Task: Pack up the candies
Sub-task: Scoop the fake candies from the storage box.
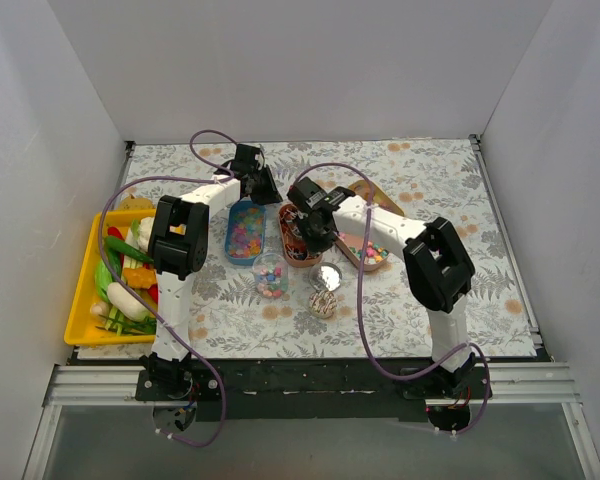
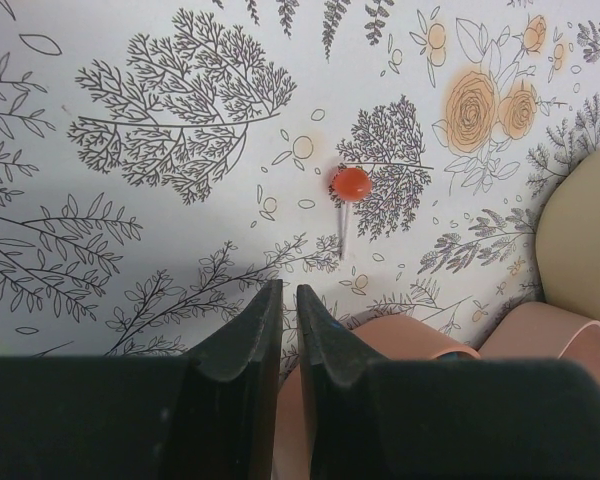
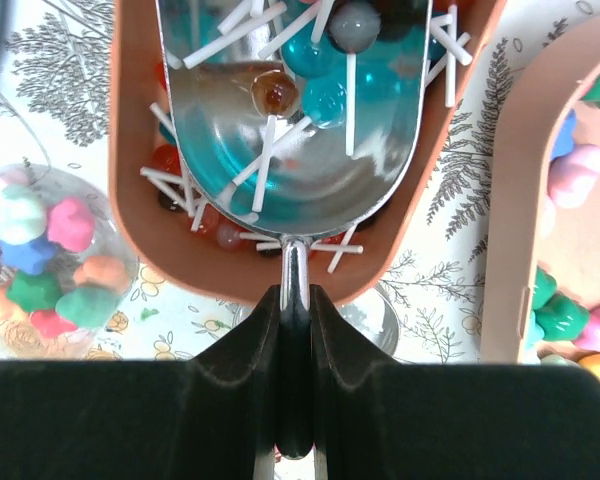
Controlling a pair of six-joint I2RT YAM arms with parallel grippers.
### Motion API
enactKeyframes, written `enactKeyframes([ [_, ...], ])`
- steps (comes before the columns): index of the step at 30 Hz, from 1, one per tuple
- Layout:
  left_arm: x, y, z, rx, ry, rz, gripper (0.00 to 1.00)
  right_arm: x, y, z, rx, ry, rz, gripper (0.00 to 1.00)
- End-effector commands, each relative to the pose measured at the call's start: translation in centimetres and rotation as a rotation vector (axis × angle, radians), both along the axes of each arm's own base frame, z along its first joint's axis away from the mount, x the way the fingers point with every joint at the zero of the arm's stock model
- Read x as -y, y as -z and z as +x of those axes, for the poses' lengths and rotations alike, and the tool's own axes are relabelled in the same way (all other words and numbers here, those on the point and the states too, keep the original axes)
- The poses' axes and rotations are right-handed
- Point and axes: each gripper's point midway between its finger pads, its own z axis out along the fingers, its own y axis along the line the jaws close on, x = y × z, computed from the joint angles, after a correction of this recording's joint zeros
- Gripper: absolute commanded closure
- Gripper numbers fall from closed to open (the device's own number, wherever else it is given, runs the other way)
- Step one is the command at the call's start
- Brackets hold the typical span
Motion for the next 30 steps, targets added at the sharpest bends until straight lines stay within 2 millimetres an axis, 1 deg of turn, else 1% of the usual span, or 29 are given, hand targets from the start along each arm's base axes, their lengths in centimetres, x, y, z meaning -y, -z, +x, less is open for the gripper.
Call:
enactKeyframes([
  [1,-0.3,-3.1,0.4,0.045,-0.001,-0.015,0.89,-1.2,-3.8,1.0,0.129,-0.028,0.087,0.99],
  [8,-0.5,-3.5,0.1,0.046,-0.007,-0.016,0.89,-1.1,-4.2,0.5,0.162,-0.051,0.091,0.99],
  [9,-0.5,-3.9,0.2,0.055,-0.009,-0.014,0.89,-1.0,-4.3,0.3,0.168,-0.054,0.092,0.99],
  [12,-0.9,-4.1,0.1,0.055,-0.019,-0.005,0.89,-1.0,-5.0,0.0,0.190,-0.058,0.103,0.99],
  [14,-1.3,-4.6,0.1,0.062,-0.028,0.000,0.88,-0.9,-5.3,-0.2,0.194,-0.059,0.099,0.99],
  [15,-1.3,-4.8,0.1,0.064,-0.028,-0.002,0.88,-0.8,-5.7,-0.4,0.197,-0.057,0.105,0.99],
  [17,-1.9,-5.7,0.0,0.073,-0.041,0.002,0.88,-0.5,-6.0,-1.0,0.191,-0.058,0.095,0.99],
  [18,-2.1,-5.9,0.0,0.076,-0.047,0.005,0.88,-0.5,-6.5,-1.2,0.195,-0.056,0.103,0.99],
  [20,-2.7,-7.3,0.1,0.098,-0.061,0.002,0.87,-0.2,-6.9,-1.8,0.198,-0.057,0.098,0.99],
  [21,-2.8,-7.9,0.1,0.108,-0.063,0.002,0.85,0.0,-7.6,-2.2,0.202,-0.055,0.108,0.99],
  [22,-2.9,-8.3,0.0,0.114,-0.065,0.000,0.84,-0.1,-7.8,-2.6,0.200,-0.056,0.113,0.99],
  [23,-3.0,-9.5,0.0,0.134,-0.066,-0.008,0.83,0.1,-8.5,-2.8,0.207,-0.052,0.126,0.99],
  [24,-3.1,-9.9,-0.2,0.138,-0.069,-0.007,0.82,0.0,-8.7,-3.4,0.201,-0.057,0.129,0.99],
  [25,-3.2,-10.5,-0.2,0.145,-0.069,-0.010,0.79,0.0,-9.0,-3.7,0.194,-0.053,0.135,0.99],
  [26,-3.4,-11.7,-0.4,0.164,-0.072,-0.014,0.77,0.0,-9.7,-4.0,0.199,-0.051,0.145,0.99],
  [27,-3.6,-12.1,-0.6,0.163,-0.076,-0.012,0.74,0.2,-9.8,-4.8,0.183,-0.061,0.135,0.99],
  [28,-4.0,-12.6,-0.7,0.165,-0.093,-0.009,0.65,0.2,-10.0,-5.4,0.170,-0.067,0.136,0.99],
  [29,-4.2,-13.5,-0.9,0.175,-0.103,-0.010,0.61,0.3,-10.4,-5.9,0.161,-0.067,0.139,0.99],
  [30,-4.5,-13.7,-1.3,0.167,-0.111,-0.008,0.55,0.1,-11.0,-6.4,0.157,-0.073,0.145,0.99],
])
